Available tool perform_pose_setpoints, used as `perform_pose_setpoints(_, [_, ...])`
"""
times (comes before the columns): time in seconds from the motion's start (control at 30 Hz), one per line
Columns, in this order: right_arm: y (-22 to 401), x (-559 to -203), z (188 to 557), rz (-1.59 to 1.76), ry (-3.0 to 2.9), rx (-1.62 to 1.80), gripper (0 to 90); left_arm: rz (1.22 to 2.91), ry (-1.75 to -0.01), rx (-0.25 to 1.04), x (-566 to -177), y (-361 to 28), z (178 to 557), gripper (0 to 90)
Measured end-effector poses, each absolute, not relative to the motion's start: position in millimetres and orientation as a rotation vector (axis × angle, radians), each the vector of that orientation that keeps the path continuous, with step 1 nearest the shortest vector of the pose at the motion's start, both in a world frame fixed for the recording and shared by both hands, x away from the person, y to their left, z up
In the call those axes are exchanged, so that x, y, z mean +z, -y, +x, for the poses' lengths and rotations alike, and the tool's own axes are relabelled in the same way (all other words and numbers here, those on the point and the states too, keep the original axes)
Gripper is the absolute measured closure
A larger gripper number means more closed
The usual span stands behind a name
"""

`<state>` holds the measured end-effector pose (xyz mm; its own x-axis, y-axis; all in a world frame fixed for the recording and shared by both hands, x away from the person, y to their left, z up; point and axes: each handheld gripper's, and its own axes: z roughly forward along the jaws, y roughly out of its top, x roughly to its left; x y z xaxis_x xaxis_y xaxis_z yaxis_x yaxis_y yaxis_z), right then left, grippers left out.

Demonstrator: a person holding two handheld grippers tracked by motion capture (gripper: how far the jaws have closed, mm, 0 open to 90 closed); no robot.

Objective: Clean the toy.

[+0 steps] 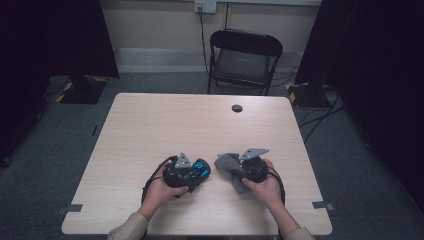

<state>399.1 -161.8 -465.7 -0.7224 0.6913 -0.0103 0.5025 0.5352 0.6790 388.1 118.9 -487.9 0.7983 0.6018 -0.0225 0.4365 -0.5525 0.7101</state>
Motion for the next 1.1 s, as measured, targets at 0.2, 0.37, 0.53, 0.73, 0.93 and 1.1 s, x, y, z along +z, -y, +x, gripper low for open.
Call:
perform_pose_setpoints(0.2, [147.8,-474.4,408.5,1.033,-2.499,0.982,68.0,2.245,-0.732,0.282,-487.0,-119.2,382.9,26.9])
perform_pose_setpoints(0.37, [131.5,-475.2,416.5,1.011,-2.525,1.016,68.0,2.231,-0.718,0.272,-487.2,-117.9,381.1,26.9])
perform_pose_setpoints(0.53, [115.7,-472.8,411.4,0.918,-2.588,0.99,68.2,2.223,-0.711,0.278,-487.2,-118.5,380.6,27.1])
perform_pose_setpoints(0.73, [115.0,-470.6,403.2,0.894,-2.623,1.006,68.4,2.222,-0.718,0.288,-487.2,-117.3,380.1,27.1])
perform_pose_setpoints(0.93, [120.6,-468.9,390.9,0.853,-2.667,1.008,68.5,2.222,-0.724,0.29,-487.0,-117.6,379.2,27.1])
perform_pose_setpoints(1.1, [132.1,-467.5,384.0,0.865,-2.676,1.008,68.5,2.222,-0.721,0.29,-487.0,-118.1,378.3,27.1])
